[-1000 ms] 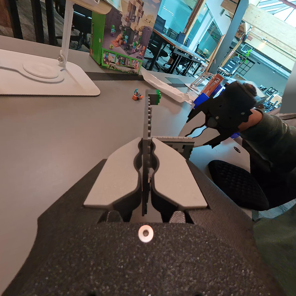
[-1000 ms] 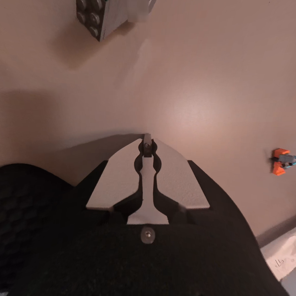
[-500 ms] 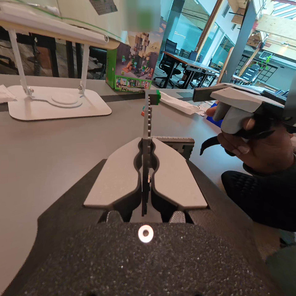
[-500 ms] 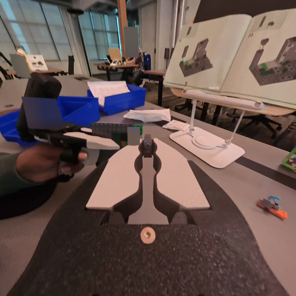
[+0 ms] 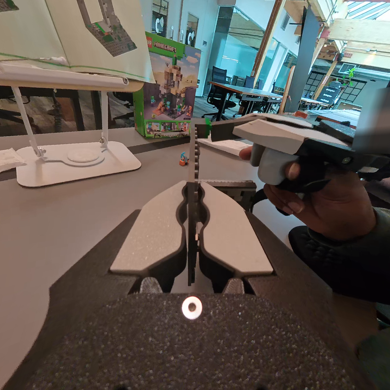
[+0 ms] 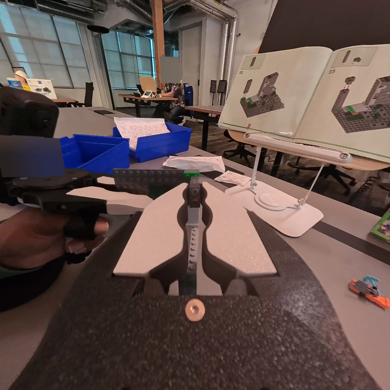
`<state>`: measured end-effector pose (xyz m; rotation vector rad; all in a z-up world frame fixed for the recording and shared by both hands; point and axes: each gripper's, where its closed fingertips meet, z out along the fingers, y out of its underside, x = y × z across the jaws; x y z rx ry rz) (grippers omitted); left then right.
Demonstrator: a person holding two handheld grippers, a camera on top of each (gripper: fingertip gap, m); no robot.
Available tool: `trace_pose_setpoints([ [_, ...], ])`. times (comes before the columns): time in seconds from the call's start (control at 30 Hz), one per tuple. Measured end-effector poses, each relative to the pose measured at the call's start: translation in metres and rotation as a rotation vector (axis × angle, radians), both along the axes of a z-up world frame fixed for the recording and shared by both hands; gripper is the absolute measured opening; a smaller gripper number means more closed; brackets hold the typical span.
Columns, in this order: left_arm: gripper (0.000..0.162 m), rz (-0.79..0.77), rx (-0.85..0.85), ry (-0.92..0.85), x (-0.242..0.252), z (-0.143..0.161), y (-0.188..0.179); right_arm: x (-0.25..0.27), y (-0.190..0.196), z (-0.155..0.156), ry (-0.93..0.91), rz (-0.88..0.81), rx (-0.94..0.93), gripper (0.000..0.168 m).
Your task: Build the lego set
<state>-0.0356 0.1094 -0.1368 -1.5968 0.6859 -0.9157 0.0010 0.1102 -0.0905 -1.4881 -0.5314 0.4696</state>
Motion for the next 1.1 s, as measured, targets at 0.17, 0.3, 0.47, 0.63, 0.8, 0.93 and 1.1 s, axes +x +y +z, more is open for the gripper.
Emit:
trace_pose_setpoints([
  [0.17,0.006,0.0,0.013,-0.008,0.004,0.004,-0.003,0.003,-0.001,0.003,0.026,-0.014,0.021,0.007],
  [0.3,0.006,-0.01,0.023,-0.021,0.007,0.006,-0.007,0.006,-0.001,0.006,0.045,-0.02,0.027,0.007],
  [0.47,0.007,-0.023,0.061,-0.035,0.008,0.012,-0.011,0.007,-0.004,0.01,0.096,-0.005,0.026,0.007],
  [0.63,0.007,-0.028,0.105,-0.037,0.008,0.016,-0.013,0.007,-0.006,0.013,0.129,0.016,0.026,0.007],
  [0.8,0.007,-0.025,0.16,-0.021,0.007,0.02,-0.015,0.007,-0.008,0.016,0.133,0.028,0.029,0.007],
  [0.93,0.007,-0.019,0.221,0.004,0.006,0.024,-0.016,0.007,-0.011,0.019,0.129,0.04,0.044,0.007],
  [1.1,0.007,-0.018,0.265,0.031,0.004,0.025,-0.017,0.006,-0.014,0.018,0.101,0.056,0.047,0.008],
])
